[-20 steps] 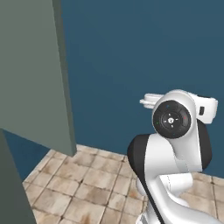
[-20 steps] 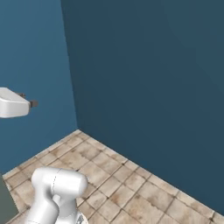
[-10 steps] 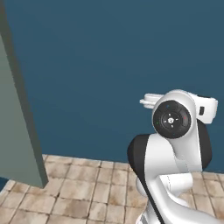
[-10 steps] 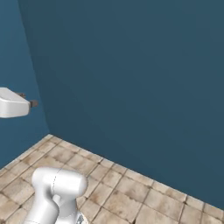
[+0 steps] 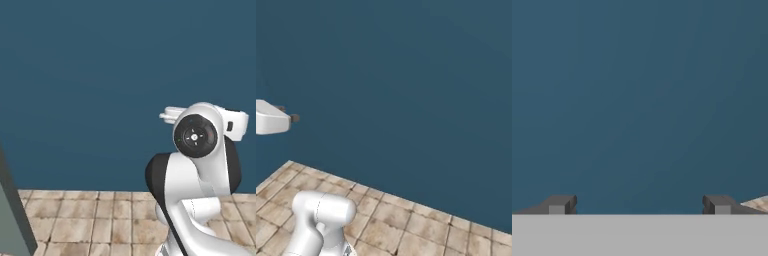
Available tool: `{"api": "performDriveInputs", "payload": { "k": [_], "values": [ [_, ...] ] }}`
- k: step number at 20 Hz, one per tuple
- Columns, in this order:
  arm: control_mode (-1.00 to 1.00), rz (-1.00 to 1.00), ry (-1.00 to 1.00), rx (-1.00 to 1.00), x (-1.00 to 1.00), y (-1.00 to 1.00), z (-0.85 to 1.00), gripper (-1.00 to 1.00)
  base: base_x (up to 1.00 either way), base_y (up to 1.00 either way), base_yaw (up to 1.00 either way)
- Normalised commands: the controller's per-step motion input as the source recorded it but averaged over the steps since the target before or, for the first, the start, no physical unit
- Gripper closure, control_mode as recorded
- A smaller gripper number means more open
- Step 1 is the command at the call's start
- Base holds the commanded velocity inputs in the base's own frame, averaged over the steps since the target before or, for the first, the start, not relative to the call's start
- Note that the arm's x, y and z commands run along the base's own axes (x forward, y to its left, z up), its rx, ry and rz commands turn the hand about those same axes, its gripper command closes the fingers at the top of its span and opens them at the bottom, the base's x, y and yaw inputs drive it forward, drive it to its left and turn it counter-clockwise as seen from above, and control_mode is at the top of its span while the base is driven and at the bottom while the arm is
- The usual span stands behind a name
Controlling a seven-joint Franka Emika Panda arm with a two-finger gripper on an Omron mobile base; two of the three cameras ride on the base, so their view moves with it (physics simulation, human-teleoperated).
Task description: Sort all alcoholic drinks to one cabinet, and non-alcoholic drinks to the other.
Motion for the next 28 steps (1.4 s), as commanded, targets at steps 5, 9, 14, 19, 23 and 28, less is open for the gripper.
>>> {"api": "performDriveInputs", "payload": {
  "k": [5, 9, 14, 19, 23, 28],
  "values": [
    [1.00, 0.00, 0.00, 0.00, 0.00, 0.00, 0.00, -1.00, 0.15, -0.32, -0.20],
    [1.00, 0.00, 0.00, 0.00, 0.00, 0.00, 0.00, -1.00, 0.32, -0.49, -0.43],
    [1.00, 0.00, 0.00, 0.00, 0.00, 0.00, 0.00, -1.00, 0.21, -0.36, -0.49],
    [1.00, 0.00, 0.00, 0.00, 0.00, 0.00, 0.00, -1.00, 0.11, -0.23, -0.48],
    [1.00, 0.00, 0.00, 0.00, 0.00, 0.00, 0.00, -1.00, 0.00, -0.04, -0.46],
    [1.00, 0.00, 0.00, 0.00, 0.00, 0.00, 0.00, -1.00, 0.04, -0.06, -0.45]
  ]
}}
